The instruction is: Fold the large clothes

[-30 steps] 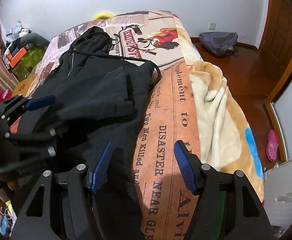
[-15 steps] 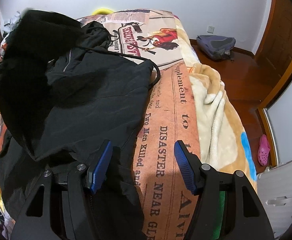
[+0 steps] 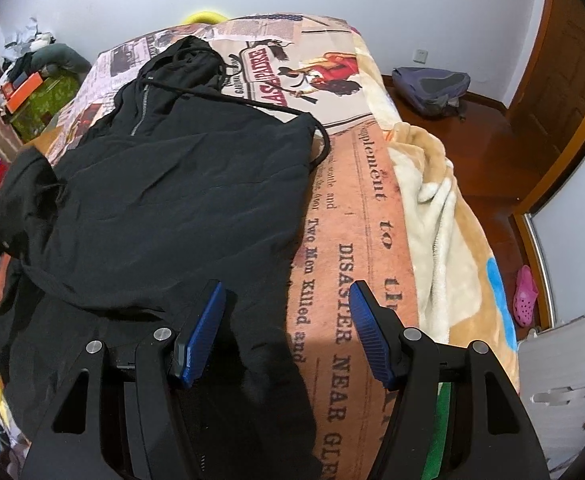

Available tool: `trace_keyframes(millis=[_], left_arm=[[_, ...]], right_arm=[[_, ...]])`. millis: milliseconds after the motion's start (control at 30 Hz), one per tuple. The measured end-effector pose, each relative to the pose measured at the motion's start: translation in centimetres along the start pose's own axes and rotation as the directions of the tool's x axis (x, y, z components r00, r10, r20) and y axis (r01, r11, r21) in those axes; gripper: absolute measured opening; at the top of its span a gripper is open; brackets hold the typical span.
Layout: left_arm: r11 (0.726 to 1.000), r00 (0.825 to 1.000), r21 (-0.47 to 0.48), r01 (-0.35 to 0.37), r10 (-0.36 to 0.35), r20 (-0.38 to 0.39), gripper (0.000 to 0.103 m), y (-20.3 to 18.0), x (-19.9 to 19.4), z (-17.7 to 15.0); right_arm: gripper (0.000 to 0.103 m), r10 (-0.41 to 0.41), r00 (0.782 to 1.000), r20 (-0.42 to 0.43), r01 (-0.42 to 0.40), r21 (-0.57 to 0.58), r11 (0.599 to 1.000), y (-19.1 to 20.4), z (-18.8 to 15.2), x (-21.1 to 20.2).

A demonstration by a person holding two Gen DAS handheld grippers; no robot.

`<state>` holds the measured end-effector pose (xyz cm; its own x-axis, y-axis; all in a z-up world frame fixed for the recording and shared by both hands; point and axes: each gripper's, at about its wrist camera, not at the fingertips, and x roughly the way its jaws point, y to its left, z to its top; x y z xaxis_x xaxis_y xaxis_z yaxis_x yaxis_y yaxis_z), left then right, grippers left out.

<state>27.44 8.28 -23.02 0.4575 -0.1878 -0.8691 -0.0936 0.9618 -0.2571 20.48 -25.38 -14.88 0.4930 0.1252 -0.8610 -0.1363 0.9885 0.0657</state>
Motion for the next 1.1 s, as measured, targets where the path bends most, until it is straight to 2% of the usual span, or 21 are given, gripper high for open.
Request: trace_keyframes(millis=[100,233,367,467,500,533,667,767,833,867,967,1033,1100], left_arm=[[0.990,0.997,-0.124,0.068,-0.072,-0.023,0.054,3.1,0.7,-0.9],[0.966,0.995,-0.235,0.104,-0.100,0.027,0.056,6.1,0.1,-1.4],[0.939,0.982,-0.288,0.190,-0.180,0.061,0.056,7.5,-0.3,-1.5],[0.935,0.978,-0.292,0.202,-0.180,0.103,0.056,7.7,-1.2,-0.9],[0.937,0.977,-0.283,0.205,-0.177,0.119,0.049,7.8,-1.5,-0.6],[0.943,0.976,-0.267,0.199,-0.166,0.140,0.035,7.5,-2.1,-0.2],[0.988,0.970,-0.116,0.100,-0.071,0.232,0.021,5.1,-5.7,1.7],[0.998,0.952,-0.054,0.033,-0.015,0.306,0.018,4.2,-8.3,2.2],[0.999,0.947,-0.039,0.009,0.004,0.320,0.018,4.2,-9.2,1.7],[0.999,0.946,-0.021,-0.030,0.035,0.322,0.018,4.0,-9.3,1.3],[0.983,0.943,0.059,-0.174,0.149,0.298,0.019,3.3,-7.9,-0.5],[0.972,0.947,0.074,-0.223,0.198,0.251,0.024,3.7,-6.5,-1.6],[0.971,0.961,0.056,-0.232,0.220,0.170,0.029,5.0,-4.2,-2.6]], right_arm=[[0.060,-0.005,1.000,0.015,0.006,-0.021,1.000,0.6,0.1,-0.6],[0.060,0.012,0.999,0.041,-0.010,-0.039,0.999,1.5,0.5,-1.4],[0.060,0.022,0.998,0.061,-0.018,-0.062,0.998,2.9,1.3,-1.5],[0.060,0.034,0.997,0.066,-0.029,-0.077,0.997,4.2,1.9,-1.0],[0.060,0.037,0.997,0.065,-0.032,-0.079,0.996,4.5,2.0,-0.8],[0.060,0.042,0.997,0.061,-0.037,-0.084,0.996,5.0,2.1,-0.5],[0.060,0.047,0.998,0.033,-0.043,-0.108,0.993,6.5,2.5,0.9],[0.060,0.045,0.999,-0.002,-0.045,-0.114,0.993,7.2,2.2,2.2],[0.060,0.046,0.998,-0.034,-0.050,-0.119,0.992,7.7,1.7,3.2],[0.060,0.046,0.998,-0.041,-0.051,-0.123,0.991,7.8,1.5,3.3],[0.060,0.025,0.999,-0.036,-0.031,-0.157,0.987,8.5,0.8,3.5],[0.061,0.015,0.999,-0.037,-0.022,-0.186,0.982,8.8,0.5,3.5],[0.061,0.012,0.999,-0.041,-0.020,-0.206,0.978,9.0,0.3,3.5]])
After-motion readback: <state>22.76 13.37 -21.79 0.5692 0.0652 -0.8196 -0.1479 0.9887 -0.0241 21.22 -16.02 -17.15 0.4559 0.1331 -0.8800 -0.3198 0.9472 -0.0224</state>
